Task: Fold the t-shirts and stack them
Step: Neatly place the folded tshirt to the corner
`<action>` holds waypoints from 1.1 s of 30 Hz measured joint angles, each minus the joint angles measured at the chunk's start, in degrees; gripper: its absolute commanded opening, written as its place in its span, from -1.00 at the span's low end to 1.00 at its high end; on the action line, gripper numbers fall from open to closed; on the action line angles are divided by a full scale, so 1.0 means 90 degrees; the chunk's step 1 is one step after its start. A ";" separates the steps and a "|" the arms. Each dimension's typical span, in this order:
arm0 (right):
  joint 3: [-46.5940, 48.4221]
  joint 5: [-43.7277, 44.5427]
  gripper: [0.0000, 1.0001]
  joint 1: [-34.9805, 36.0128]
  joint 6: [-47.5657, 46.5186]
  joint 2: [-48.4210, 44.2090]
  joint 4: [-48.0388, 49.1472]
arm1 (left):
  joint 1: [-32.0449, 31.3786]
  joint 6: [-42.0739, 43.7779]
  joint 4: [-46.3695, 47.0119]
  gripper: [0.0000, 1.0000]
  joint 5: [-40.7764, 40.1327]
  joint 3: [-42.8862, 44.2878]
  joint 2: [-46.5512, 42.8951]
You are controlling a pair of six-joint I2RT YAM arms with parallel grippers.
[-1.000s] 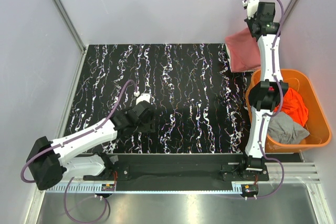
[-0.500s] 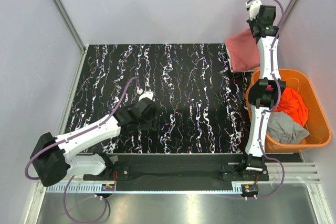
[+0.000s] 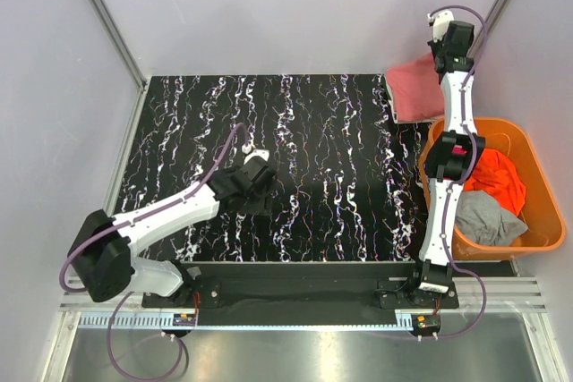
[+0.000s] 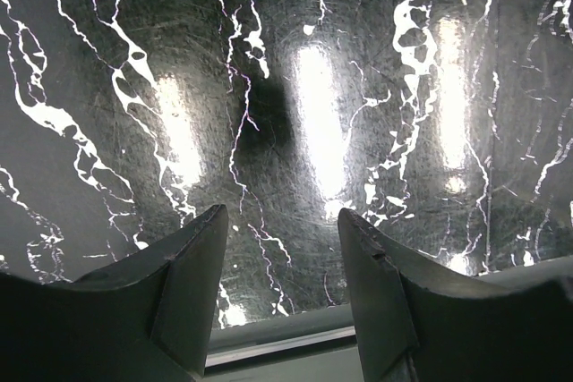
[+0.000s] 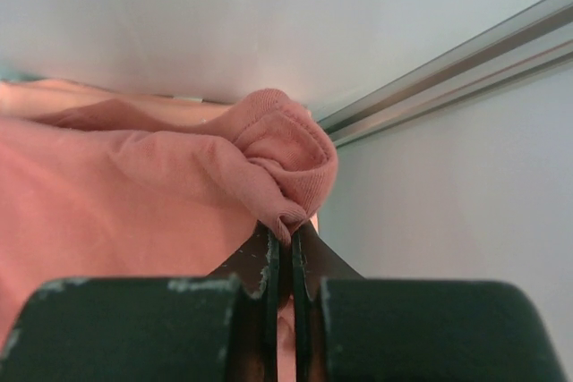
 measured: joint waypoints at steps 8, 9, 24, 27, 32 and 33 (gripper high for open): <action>-0.0012 0.0056 0.46 -0.0104 -0.0070 0.0690 0.1447 | 0.0041 0.0262 -0.0367 0.15 -0.0005 0.0602 0.0515; -0.0012 0.0080 0.55 -0.0102 -0.0085 0.0721 0.1564 | 0.0046 0.0284 -0.0413 0.15 -0.0007 0.0627 0.0525; -0.1566 0.0172 0.99 0.0180 0.1440 -0.1056 0.1814 | 0.0075 -0.0080 -0.0602 0.18 -0.0012 0.0697 0.0117; -0.2506 0.0075 0.99 0.0814 0.1950 -0.2040 0.1528 | 0.0075 -0.0335 -0.0362 0.21 0.0022 0.0393 -0.0398; -0.5209 -0.0690 0.99 0.2353 0.3592 -0.4233 0.1443 | 0.0078 -0.0879 0.0245 0.28 0.0194 -0.0704 -0.1598; -0.5799 -0.0869 0.99 0.2545 0.4007 -0.4653 0.1508 | 0.0075 -0.1008 0.0410 0.28 0.0248 -0.0950 -0.1819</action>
